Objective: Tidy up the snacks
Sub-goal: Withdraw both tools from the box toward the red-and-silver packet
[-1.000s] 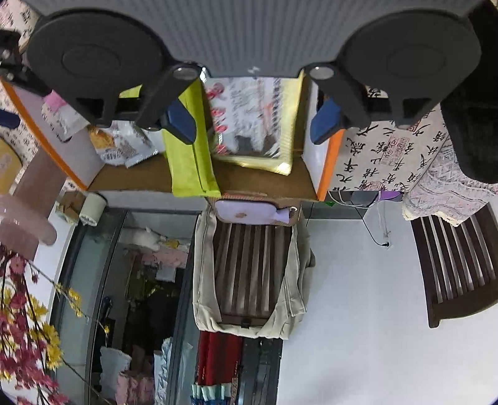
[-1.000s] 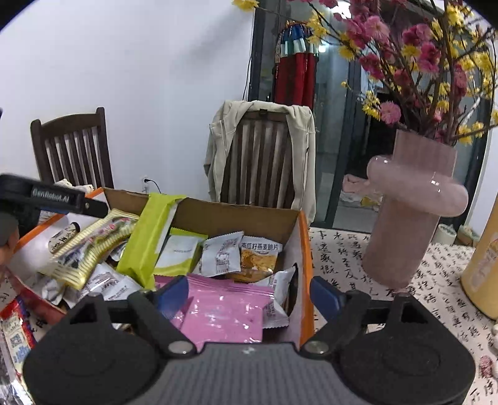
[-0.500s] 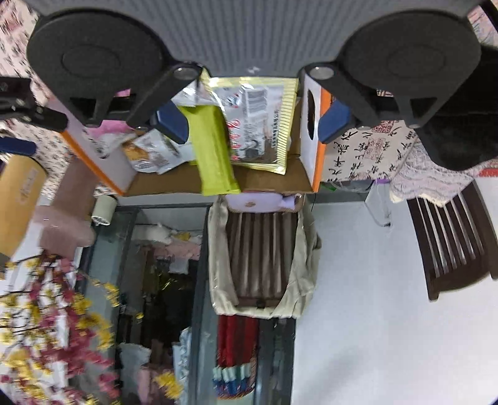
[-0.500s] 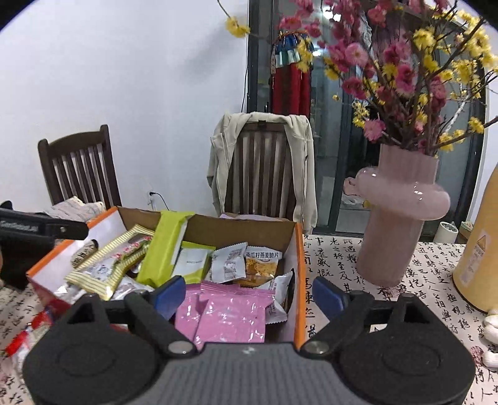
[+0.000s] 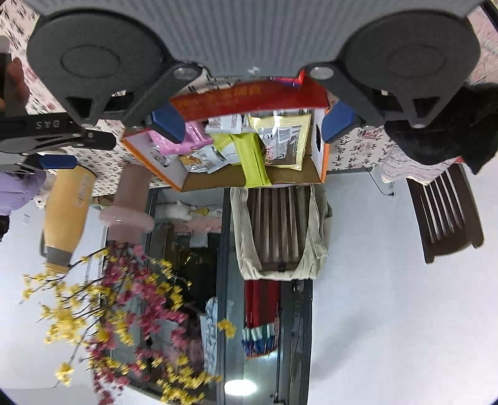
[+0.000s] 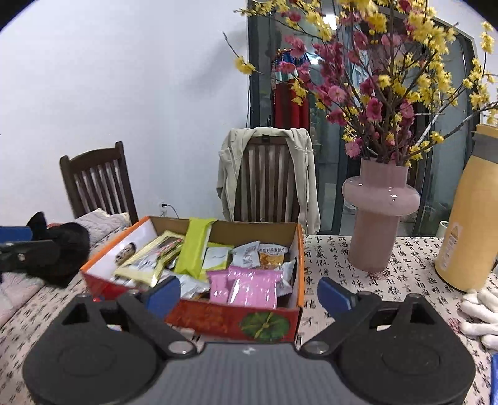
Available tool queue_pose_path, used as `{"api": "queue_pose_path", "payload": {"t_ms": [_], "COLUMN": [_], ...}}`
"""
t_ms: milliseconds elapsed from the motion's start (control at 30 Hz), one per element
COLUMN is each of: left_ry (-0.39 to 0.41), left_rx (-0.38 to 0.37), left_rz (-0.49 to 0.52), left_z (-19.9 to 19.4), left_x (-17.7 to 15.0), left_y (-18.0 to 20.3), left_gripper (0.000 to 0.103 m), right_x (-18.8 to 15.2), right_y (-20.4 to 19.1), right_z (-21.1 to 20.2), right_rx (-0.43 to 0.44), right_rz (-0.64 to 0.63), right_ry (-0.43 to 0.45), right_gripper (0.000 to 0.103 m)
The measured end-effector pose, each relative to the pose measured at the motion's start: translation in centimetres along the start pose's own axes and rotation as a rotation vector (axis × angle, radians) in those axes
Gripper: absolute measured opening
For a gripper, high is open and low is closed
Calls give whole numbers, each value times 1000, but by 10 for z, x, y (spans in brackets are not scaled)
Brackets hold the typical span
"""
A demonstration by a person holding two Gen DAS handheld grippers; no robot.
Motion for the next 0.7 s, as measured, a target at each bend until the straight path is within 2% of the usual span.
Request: {"api": "queue_pose_path", "payload": {"t_ms": [133, 333, 600, 700], "left_ry": [30, 41, 12, -17], "left_rx": [18, 65, 104, 126], "left_rz": [-2, -42, -106, -107], "left_z": [-39, -91, -146, -160], "left_x": [-14, -50, -100, -129], "left_y": [1, -7, -17, -19], "left_gripper": [102, 102, 103, 103], "right_x": [-12, -37, -84, -108], "right_y": [-6, -19, -33, -35], "right_z": [-32, -92, -156, -170], "right_rx": [8, 17, 18, 19], "right_rz": [15, 7, 16, 25], "right_ry": [6, 42, 41, 21], "right_gripper": [95, 98, 99, 99]}}
Point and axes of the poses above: each gripper's, at about its wrist camera, not at the fingertips, and z roughly the way its jaws point, y to its right, x to its top, the point moved 9 cm from there along z, roughly the way its jaws point, and after that the axes turned 2 degrees about -z, right-handed, at the moved point
